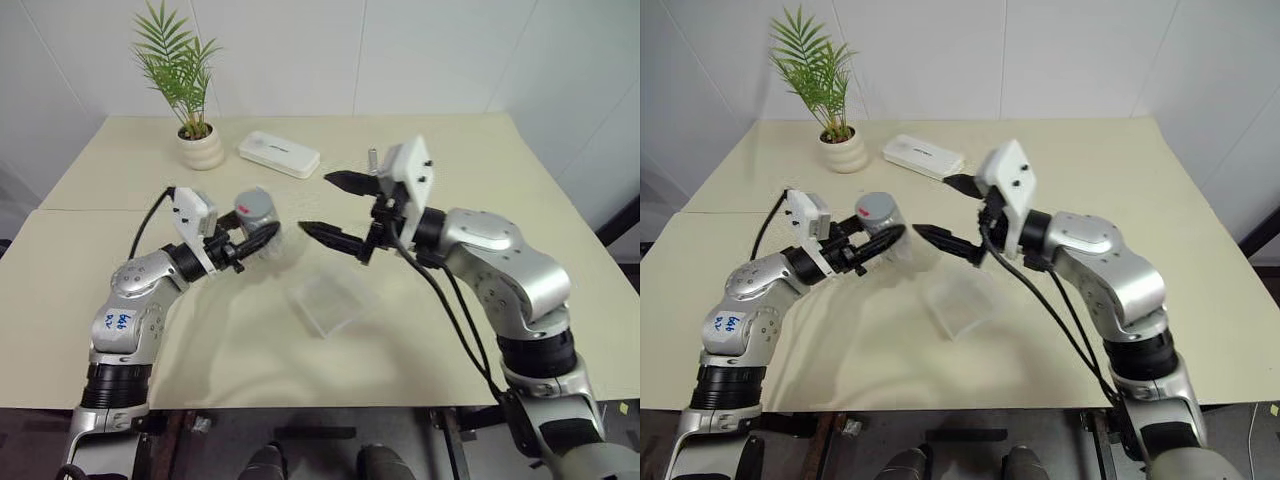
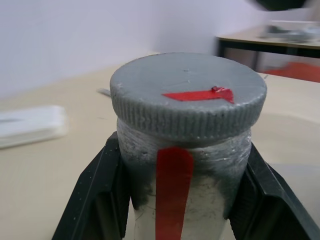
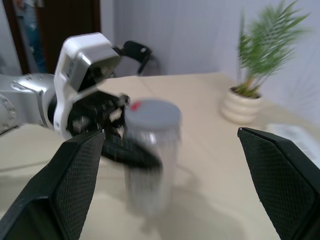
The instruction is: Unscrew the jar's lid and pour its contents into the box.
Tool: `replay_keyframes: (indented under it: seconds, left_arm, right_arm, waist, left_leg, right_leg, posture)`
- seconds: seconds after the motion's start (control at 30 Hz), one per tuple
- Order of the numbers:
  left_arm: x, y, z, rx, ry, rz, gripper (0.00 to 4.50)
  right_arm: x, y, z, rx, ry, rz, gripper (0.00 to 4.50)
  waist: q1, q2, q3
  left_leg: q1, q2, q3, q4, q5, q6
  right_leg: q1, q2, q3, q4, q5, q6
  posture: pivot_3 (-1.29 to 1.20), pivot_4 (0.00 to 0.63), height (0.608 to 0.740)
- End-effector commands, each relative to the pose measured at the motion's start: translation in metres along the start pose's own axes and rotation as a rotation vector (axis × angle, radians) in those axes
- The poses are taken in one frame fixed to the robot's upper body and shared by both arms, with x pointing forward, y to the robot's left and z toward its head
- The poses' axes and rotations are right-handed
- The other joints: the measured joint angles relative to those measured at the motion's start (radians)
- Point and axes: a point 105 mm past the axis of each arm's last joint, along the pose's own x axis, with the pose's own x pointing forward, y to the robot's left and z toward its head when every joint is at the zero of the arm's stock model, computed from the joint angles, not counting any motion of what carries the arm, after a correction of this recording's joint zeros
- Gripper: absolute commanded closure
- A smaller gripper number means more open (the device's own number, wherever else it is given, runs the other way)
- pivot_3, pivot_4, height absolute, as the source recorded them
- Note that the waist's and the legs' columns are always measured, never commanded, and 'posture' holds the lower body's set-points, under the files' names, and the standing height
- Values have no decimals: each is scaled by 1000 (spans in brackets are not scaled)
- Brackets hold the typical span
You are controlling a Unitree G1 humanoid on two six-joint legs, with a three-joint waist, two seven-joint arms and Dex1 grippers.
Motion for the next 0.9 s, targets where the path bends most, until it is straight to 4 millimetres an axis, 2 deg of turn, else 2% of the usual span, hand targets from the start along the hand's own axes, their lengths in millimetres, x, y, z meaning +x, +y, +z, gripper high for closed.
replay_keyframes:
  seconds: [0.03, 0.2, 0.63, 0.9]
  left_arm:
    - [6, -13, 15, 17, -44, -67, 2447]
    - [13, -21, 17, 23, -62, -92, 2447]
    - [10, -17, 23, 44, -54, -87, 2447]
    - [6, -13, 27, 62, -48, -94, 2447]
  right_arm:
    - [14, 6, 10, 10, -22, 15, 0]
    - [28, 8, 5, 15, -2, 24, 0]
    - [31, 8, 4, 58, -47, 36, 0]
    - [33, 1, 2, 85, -33, 31, 0]
  waist:
    - [-3, 0, 0]
    - [-3, 0, 0]
    - [-3, 0, 0]
    - [-6, 0, 0]
  left_leg:
    - [0, 0, 0, 0, 1, -1]
    - [0, 0, 0, 0, 1, -2]
    - [0, 0, 0, 0, 0, 0]
    - [0, 0, 0, 0, 0, 0]
  right_leg:
    - [0, 0, 0, 0, 0, 0]
    - [-1, 0, 0, 1, 0, 0]
    - [-1, 0, 0, 2, 0, 0]
    - [-1, 0, 0, 2, 0, 0]
  posture:
    - [0, 150, 740]
    - [0, 150, 740]
    - [0, 150, 740]
    - [0, 150, 740]
